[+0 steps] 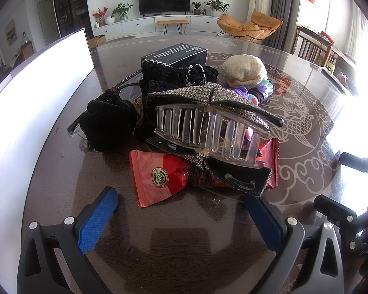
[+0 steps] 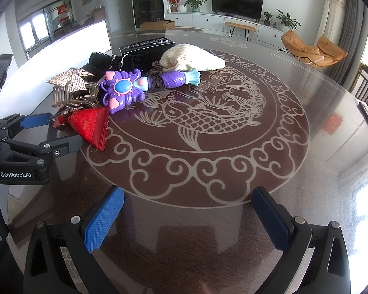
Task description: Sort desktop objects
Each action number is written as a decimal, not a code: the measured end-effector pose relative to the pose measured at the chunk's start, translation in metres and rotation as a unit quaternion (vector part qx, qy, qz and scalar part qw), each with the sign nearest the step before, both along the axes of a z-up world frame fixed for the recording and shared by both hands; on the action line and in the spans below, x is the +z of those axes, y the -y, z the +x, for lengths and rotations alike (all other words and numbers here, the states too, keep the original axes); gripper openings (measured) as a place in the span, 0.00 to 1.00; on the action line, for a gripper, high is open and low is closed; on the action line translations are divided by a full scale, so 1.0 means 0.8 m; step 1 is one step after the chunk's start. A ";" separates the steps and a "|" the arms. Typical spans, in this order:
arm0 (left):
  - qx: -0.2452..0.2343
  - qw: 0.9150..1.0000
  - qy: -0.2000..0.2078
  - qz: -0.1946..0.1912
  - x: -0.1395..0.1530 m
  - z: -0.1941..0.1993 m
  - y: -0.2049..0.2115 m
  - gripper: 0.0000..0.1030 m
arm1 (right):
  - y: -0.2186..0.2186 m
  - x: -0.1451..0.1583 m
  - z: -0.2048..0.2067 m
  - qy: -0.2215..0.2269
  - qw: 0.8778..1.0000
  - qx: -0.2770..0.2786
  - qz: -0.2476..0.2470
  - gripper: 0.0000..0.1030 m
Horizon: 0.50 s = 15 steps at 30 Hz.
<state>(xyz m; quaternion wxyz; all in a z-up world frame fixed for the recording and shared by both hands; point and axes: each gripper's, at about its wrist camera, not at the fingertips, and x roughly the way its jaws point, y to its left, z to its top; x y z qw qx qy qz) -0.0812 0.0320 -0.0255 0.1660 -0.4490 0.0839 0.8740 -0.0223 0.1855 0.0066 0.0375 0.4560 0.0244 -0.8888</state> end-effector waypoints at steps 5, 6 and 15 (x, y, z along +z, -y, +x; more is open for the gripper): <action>0.000 1.000 0.000 0.000 0.000 0.000 0.000 1.00 | 0.000 0.000 0.000 0.000 1.000 0.000 0.000 1.00; 0.000 1.000 0.000 0.000 0.000 0.000 0.001 1.00 | 0.000 0.000 0.000 0.000 1.000 0.000 0.000 1.00; -0.001 1.000 0.000 0.000 -0.001 -0.001 0.001 1.00 | 0.000 0.000 0.000 0.000 1.000 0.000 0.000 1.00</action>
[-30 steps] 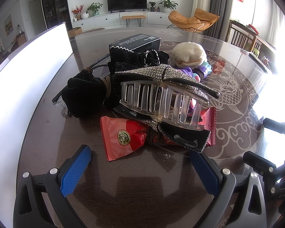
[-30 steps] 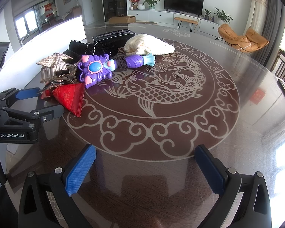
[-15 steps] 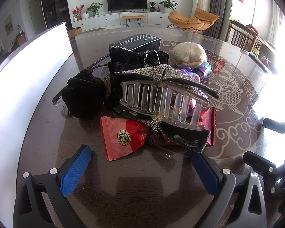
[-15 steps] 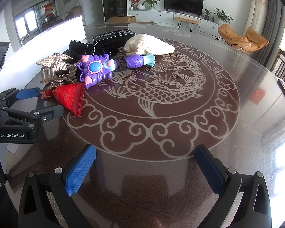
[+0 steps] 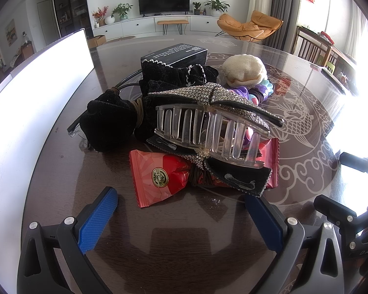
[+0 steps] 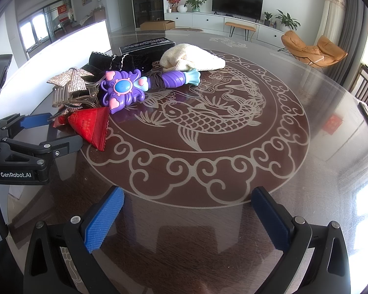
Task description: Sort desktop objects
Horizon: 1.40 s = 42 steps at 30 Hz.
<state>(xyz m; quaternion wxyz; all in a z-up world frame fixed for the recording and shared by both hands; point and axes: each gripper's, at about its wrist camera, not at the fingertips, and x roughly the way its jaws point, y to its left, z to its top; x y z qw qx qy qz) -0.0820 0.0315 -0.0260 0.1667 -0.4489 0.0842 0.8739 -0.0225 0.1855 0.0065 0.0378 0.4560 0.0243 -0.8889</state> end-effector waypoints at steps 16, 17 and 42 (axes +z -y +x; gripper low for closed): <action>-0.001 1.000 0.000 0.000 -0.001 -0.001 0.001 1.00 | 0.000 0.001 0.001 0.000 1.000 0.000 -0.001 1.00; -0.001 1.000 0.000 0.000 -0.001 -0.001 0.001 1.00 | 0.000 0.001 0.001 0.000 1.000 0.000 -0.002 1.00; 0.005 0.999 0.037 -0.015 0.002 0.044 0.058 1.00 | 0.001 0.001 0.000 0.001 1.000 0.001 0.000 1.00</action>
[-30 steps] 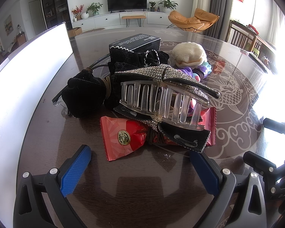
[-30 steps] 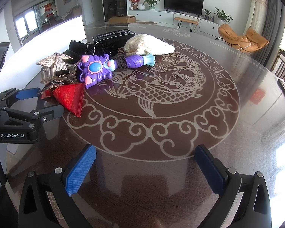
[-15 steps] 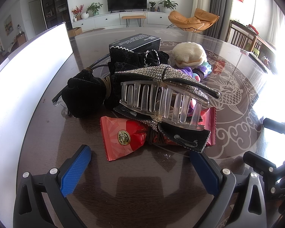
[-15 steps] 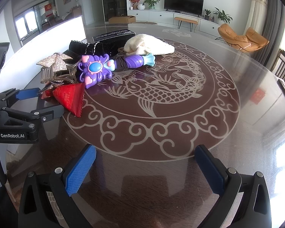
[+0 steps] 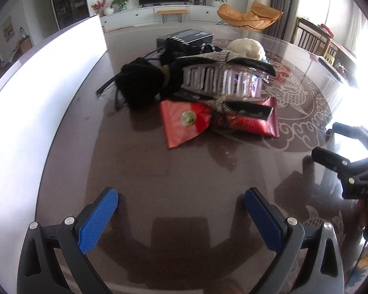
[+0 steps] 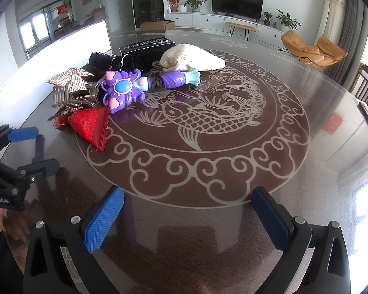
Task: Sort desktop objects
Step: 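Reach the right tool toward the silver rhinestone bow clip, then grasp the red candy packet with the left tool while the right tool closes on the bow clip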
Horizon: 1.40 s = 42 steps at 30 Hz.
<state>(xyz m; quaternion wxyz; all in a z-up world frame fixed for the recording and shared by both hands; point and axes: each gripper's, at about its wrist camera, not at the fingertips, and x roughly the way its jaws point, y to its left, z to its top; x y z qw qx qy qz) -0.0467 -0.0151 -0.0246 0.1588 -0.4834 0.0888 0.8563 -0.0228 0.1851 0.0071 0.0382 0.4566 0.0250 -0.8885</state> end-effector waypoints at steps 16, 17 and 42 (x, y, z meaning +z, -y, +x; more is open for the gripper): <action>0.040 0.994 -0.068 0.070 0.015 0.062 0.057 1.00 | 0.085 0.061 -0.053 -0.006 0.980 0.176 -0.089 1.00; 0.039 0.995 -0.068 0.067 0.015 0.060 0.055 1.00 | 0.100 0.065 -0.065 0.001 0.979 0.184 -0.088 1.00; 0.083 0.982 -0.071 0.157 0.025 0.059 0.082 1.00 | 0.065 0.058 -0.090 0.035 0.992 0.123 -0.007 0.46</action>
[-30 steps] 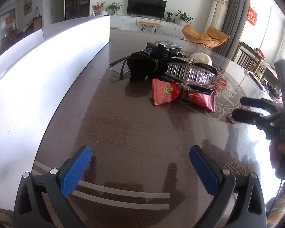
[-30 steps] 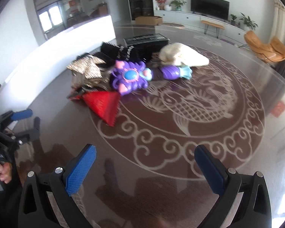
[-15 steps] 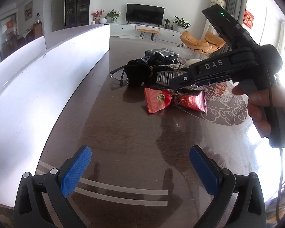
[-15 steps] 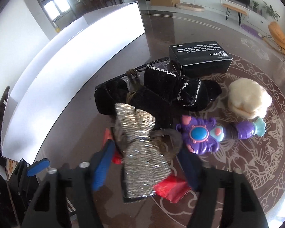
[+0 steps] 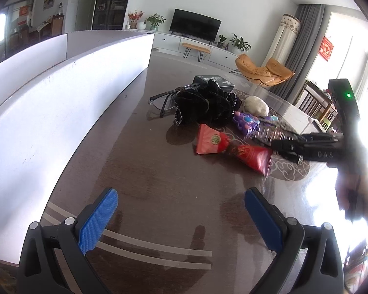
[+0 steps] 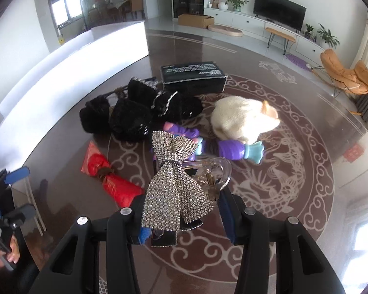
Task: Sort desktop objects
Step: 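Grasp the red candy packet with the left tool while the right tool closes on the bow clip, then carry both items over the cardboard bin and open both tools to drop them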
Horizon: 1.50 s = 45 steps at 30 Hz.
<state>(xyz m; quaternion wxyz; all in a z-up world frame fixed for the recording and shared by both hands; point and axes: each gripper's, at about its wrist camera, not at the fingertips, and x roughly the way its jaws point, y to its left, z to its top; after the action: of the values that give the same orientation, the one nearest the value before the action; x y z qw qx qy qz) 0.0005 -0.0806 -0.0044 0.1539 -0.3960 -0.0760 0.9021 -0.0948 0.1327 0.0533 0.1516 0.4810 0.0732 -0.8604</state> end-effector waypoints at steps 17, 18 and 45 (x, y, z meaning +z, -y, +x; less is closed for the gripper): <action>0.003 0.996 0.066 -0.058 -0.015 -0.058 -0.086 1.00 | -0.037 -0.023 0.125 -0.052 0.998 -0.020 0.030 0.46; 0.011 0.994 0.071 -0.087 -0.022 -0.065 -0.095 1.00 | -0.046 -0.023 0.122 -0.050 0.998 -0.023 0.026 0.46; 0.073 0.993 -0.074 0.048 0.144 0.026 0.082 0.22 | -0.031 0.064 0.079 -0.068 0.996 -0.031 -0.045 0.47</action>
<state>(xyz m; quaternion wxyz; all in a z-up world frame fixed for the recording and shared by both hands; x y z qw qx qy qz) 0.0212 -0.1462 0.1110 0.1118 -0.3134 -0.1367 0.9330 -0.0318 0.1575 0.1044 0.1410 0.4157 0.0300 -0.8980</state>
